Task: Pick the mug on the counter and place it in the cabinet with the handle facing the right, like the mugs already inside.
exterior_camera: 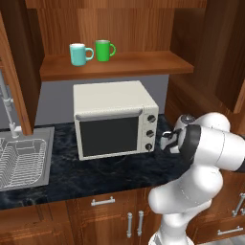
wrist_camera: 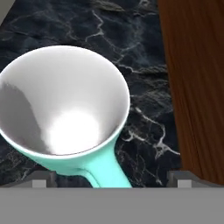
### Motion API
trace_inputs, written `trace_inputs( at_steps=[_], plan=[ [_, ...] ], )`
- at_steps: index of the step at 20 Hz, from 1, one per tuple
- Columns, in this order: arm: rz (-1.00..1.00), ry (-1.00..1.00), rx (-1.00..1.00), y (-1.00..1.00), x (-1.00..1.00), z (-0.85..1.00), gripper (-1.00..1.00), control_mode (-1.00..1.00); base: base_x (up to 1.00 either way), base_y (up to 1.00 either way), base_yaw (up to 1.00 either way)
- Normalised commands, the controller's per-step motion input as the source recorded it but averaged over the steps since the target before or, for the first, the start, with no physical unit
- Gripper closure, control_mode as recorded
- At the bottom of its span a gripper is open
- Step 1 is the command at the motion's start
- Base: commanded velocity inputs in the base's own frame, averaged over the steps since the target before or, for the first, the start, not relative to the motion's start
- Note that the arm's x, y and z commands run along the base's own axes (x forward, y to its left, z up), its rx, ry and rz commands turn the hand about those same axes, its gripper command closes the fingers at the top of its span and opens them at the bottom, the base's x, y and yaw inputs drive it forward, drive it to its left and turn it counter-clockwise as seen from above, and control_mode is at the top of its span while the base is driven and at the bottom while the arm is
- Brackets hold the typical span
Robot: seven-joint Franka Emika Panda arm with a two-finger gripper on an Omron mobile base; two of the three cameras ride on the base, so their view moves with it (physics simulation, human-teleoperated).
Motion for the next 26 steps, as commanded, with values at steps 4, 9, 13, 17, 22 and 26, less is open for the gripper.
trace_inputs(
  at_steps=[4,9,13,17,22,26],
  plan=[
    [0.00,0.00,0.00,-0.02,0.28,-0.25,-1.00,-1.00,0.00,0.00,0.00],
    [0.00,0.00,0.00,-0.02,0.29,-0.27,1.00,-1.00,0.00,0.00,0.00],
    [0.00,0.00,0.01,0.00,0.09,-0.15,1.00,-1.00,0.00,0.00,0.00],
    [0.01,0.00,0.10,0.00,0.00,-0.09,1.00,-1.00,0.00,0.00,0.00],
    [0.00,-0.01,0.07,0.08,-0.07,-0.02,1.00,-1.00,0.00,0.00,0.00],
    [0.00,-0.04,0.00,0.35,-0.33,0.00,1.00,-1.00,0.00,0.00,0.00]
  ],
)
